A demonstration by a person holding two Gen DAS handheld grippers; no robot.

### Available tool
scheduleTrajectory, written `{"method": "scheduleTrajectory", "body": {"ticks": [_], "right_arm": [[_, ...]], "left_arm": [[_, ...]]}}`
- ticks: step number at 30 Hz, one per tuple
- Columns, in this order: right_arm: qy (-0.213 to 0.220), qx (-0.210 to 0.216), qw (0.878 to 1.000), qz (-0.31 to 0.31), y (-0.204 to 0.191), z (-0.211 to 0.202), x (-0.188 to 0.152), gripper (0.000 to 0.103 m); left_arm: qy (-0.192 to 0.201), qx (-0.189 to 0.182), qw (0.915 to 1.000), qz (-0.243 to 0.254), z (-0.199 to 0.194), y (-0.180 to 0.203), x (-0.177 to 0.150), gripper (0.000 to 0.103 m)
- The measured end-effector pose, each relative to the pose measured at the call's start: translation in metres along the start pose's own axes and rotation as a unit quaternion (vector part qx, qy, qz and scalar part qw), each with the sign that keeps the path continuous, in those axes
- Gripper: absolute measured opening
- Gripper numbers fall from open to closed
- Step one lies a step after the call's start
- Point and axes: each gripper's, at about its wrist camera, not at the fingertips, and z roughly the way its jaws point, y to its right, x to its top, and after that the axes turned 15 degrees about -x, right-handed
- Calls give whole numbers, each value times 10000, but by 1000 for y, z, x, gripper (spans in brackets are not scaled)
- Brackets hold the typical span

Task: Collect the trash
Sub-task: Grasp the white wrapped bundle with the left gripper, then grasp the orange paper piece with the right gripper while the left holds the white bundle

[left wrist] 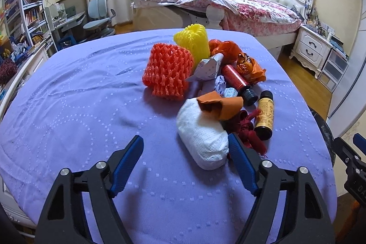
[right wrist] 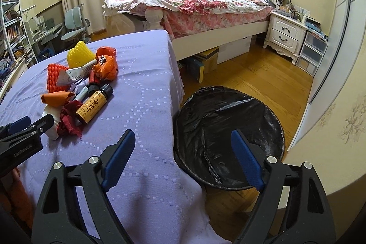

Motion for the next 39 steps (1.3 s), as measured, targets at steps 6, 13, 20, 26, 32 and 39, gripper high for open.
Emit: {"method": "scheduleTrajectory", "body": {"ticks": [6,13,20,26,32,39], "right_arm": [[-60,94,9999,-76,-9,3,1,83],[-10,205,9995,-239,-24,-2,1,83],[58,361,9985,-398,-41,-10,3,83],[122,545,9967,-582,-61,-19,5,83],[182,764,9938,-790,-86,-29,9,83],[255,1104,9876,-1084,-124,-39,15,83]], "left_arm": [[-94,-348,9993,47,1,-1,1,48],[-72,-493,9987,64,-10,-1,-1,34],[-11,-330,9993,-149,-27,-25,-7,33],[98,-79,9996,-248,-42,-51,-9,33],[118,87,9989,-448,-48,-78,-11,33],[153,167,9985,-499,-51,-96,-12,33]]}}
